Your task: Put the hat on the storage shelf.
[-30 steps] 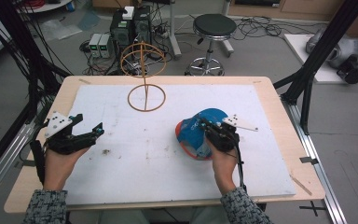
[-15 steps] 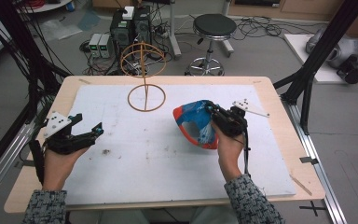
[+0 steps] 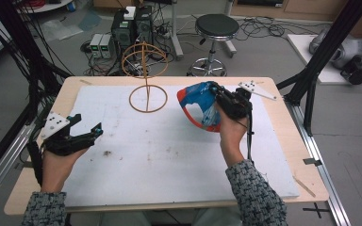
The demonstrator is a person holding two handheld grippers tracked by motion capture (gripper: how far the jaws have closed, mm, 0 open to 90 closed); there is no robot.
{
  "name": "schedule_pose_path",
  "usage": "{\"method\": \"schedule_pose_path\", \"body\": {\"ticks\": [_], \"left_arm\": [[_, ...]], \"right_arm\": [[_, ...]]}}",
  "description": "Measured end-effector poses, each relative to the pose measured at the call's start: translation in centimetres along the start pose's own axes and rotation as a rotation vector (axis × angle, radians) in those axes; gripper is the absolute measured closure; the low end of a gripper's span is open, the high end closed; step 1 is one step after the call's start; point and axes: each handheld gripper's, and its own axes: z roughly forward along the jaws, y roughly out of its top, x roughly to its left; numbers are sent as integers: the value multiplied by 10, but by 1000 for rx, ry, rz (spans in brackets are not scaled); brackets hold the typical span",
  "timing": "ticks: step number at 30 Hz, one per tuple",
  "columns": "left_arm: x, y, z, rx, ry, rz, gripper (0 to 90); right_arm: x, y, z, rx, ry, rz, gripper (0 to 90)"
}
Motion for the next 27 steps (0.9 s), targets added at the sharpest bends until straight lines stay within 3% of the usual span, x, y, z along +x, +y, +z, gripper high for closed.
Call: {"method": "schedule_pose_path", "body": {"ticks": [9, 17, 27], "left_arm": [[1, 2, -3, -6, 7, 2, 203], [1, 3, -7, -12, 6, 2, 203], [3, 6, -15, -35, 4, -6, 203]], "right_arm": [[13, 42, 20, -38, -16, -80, 872], [29, 75, 45, -67, 7, -86, 871], [47, 101, 80, -91, 27, -69, 872]]}}
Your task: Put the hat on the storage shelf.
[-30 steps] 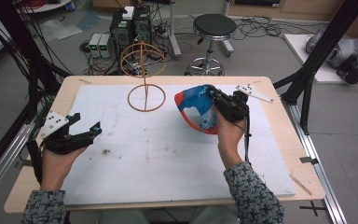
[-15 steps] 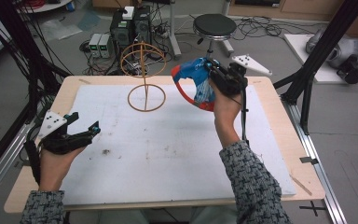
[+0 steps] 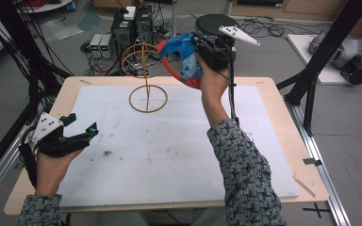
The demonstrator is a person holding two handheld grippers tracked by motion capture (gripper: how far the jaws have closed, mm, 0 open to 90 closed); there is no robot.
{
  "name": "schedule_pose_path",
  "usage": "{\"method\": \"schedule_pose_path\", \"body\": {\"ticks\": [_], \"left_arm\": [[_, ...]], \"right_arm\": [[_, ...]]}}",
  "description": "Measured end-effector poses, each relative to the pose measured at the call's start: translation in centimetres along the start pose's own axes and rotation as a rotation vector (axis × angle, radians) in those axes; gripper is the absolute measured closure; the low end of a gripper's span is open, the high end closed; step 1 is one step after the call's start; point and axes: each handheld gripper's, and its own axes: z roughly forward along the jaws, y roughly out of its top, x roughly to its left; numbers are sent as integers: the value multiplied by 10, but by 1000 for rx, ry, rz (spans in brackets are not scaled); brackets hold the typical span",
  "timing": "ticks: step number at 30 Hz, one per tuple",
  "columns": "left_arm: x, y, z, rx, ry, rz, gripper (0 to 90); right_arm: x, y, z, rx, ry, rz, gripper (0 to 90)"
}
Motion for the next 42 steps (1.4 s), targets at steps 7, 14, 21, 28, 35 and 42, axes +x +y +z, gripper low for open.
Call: {"method": "schedule_pose_path", "body": {"ticks": [7, 14, 21, 28, 35, 42], "left_arm": [[1, 0, -5, -4, 16, 5, 203], [3, 0, -14, -9, 30, 8, 203], [8, -1, -24, -10, 43, 2, 203], [12, 0, -30, -20, 53, -2, 203], [14, 2, -32, -24, 54, -4, 203], [15, 2, -33, -25, 56, -9, 203]], "right_arm": [[12, 16, 27, -4, -15, -37, 871], [31, 22, 55, -1, -8, -61, 871], [47, 16, 79, 15, -4, -71, 871], [61, 8, 99, 54, 6, -82, 870], [72, -5, 113, 86, 40, -75, 869], [75, -14, 121, 122, 43, -95, 867]]}}
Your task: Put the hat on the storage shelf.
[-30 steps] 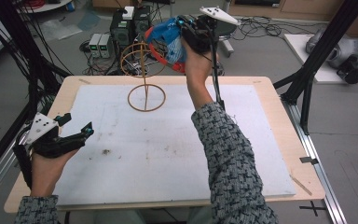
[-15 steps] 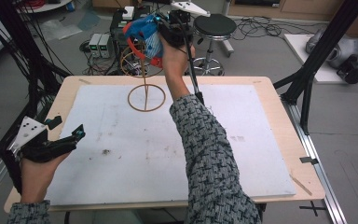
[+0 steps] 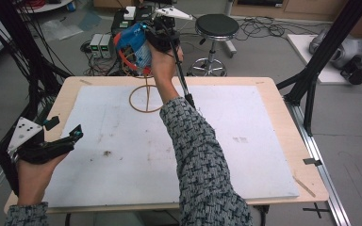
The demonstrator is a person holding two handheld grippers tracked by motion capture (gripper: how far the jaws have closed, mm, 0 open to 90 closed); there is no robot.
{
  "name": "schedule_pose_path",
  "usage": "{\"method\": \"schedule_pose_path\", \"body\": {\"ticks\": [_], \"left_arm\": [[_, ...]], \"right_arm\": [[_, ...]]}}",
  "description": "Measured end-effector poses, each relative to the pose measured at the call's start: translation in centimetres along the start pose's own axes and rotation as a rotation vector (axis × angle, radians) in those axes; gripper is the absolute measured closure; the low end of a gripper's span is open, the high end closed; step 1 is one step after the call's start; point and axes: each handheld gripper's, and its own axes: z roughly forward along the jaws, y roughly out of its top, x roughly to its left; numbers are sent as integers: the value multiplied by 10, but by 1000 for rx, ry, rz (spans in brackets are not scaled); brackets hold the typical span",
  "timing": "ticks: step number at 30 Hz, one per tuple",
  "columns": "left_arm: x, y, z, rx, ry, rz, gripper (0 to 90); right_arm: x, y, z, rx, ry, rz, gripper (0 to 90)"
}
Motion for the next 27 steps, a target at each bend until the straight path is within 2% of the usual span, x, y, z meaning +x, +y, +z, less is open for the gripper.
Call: {"method": "schedule_pose_path", "body": {"ticks": [3, 10, 12, 25, 27], "left_arm": [[0, 0, 0, -1, -2, 1, 203], [0, 0, 0, -1, -4, -2, 203], [0, 0, 0, -1, -5, -1, 204], [-1, 0, 1, 0, -14, 1, 206], [-1, 1, 0, -1, -13, 0, 206]], "right_arm": [[1, -2, 2, 10, 0, -5, 866], [6, -8, 9, 57, -1, -68, 860], [6, -10, 11, 69, 11, -54, 859], [-2, -24, 17, 121, -4, -58, 859], [-2, -25, 19, 127, 1, -44, 860]]}}
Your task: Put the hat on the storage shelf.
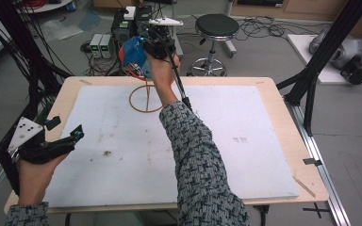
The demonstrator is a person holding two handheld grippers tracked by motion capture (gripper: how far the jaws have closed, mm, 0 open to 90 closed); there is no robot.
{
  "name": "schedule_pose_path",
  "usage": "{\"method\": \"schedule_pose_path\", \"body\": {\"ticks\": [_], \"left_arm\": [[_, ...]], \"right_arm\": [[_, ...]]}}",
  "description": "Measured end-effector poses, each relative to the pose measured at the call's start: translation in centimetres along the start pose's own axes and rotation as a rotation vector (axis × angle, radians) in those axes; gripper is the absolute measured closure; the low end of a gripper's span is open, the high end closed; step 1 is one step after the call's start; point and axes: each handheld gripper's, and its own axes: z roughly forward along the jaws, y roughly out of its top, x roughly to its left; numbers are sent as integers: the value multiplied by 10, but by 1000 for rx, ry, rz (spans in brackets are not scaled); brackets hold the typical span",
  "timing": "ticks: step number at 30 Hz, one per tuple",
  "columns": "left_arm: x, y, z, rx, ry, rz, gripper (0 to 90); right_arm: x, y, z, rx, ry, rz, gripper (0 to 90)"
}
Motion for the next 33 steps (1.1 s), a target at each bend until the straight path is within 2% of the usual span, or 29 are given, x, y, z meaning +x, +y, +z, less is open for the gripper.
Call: {"method": "schedule_pose_path", "body": {"ticks": [16, 23, 29, 33], "left_arm": [[0, 2, -1, -6, -8, 1, 206], [0, 1, -1, -5, -12, -2, 206], [0, 1, 0, -3, -17, -5, 206], [-1, 1, 1, -3, -22, -3, 206]], "right_arm": [[14, -9, 14, 21, 30, -30, 863], [21, -15, 21, 32, 21, -58, 864], [20, -15, 21, 32, 19, -56, 862], [21, -15, 21, 32, 10, -62, 802]]}}
